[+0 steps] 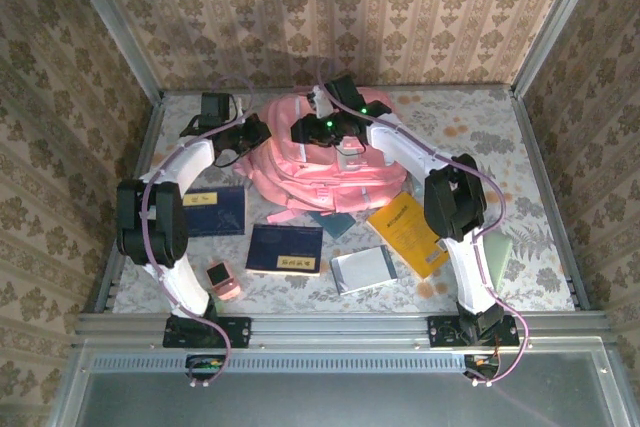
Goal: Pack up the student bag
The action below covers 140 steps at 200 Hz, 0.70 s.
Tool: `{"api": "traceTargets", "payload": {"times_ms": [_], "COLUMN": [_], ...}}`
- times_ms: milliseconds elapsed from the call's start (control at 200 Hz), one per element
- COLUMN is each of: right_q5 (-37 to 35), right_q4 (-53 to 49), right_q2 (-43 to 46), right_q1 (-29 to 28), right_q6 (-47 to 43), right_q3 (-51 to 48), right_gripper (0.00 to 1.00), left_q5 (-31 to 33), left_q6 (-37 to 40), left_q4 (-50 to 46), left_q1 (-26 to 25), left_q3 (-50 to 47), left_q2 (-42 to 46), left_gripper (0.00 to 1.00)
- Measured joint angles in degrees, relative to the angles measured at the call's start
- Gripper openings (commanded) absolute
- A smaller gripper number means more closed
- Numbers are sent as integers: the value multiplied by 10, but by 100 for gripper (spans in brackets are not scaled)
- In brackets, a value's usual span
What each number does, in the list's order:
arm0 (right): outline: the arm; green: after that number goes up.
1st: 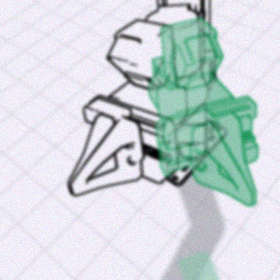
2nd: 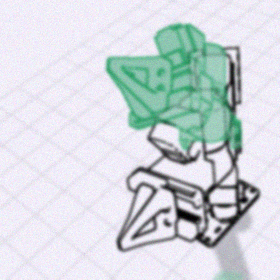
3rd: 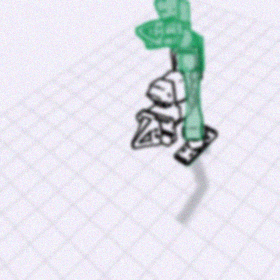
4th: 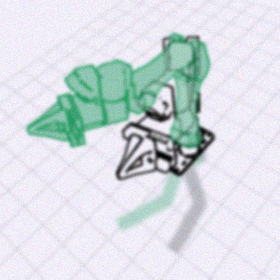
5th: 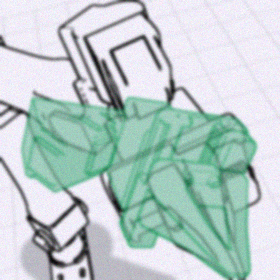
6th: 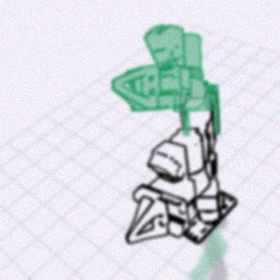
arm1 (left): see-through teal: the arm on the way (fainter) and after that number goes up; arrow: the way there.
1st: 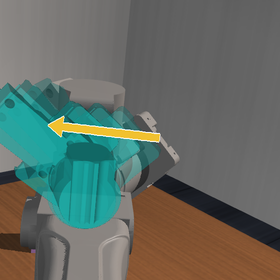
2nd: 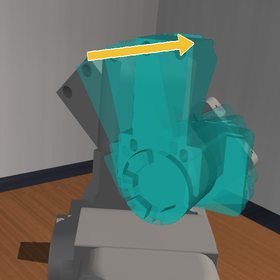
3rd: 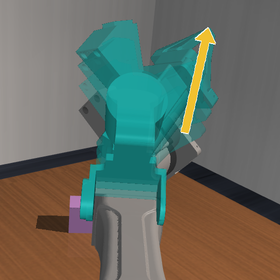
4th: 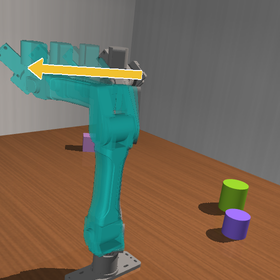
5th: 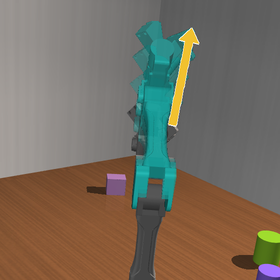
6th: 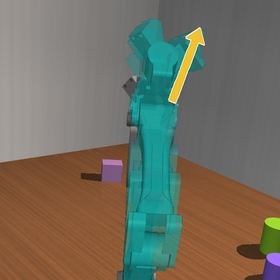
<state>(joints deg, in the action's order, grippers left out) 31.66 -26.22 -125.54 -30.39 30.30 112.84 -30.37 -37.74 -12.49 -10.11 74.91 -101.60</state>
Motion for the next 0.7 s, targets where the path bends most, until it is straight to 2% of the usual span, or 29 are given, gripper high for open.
{"api": "traceTargets", "payload": {"times_ms": [430, 665, 700], "right_q5": [10, 10, 10], "right_q4": [-7, -6, -5], "right_q2": [-2, -3, -3], "right_q1": [-10, -10, -10], "right_q6": [0, 0, 4], "right_q3": [-28, -28, -28], "right_gripper": [31, 0, 0], "left_q5": [2, 5, 5], "left_q6": [0, 2, 3], "left_q4": [-15, -27, -30], "left_q1": [-2, -4, -4], "left_q3": [8, 19, 21], "left_q2": [0, 0, 0], "left_gripper": [0, 0, 0]}}
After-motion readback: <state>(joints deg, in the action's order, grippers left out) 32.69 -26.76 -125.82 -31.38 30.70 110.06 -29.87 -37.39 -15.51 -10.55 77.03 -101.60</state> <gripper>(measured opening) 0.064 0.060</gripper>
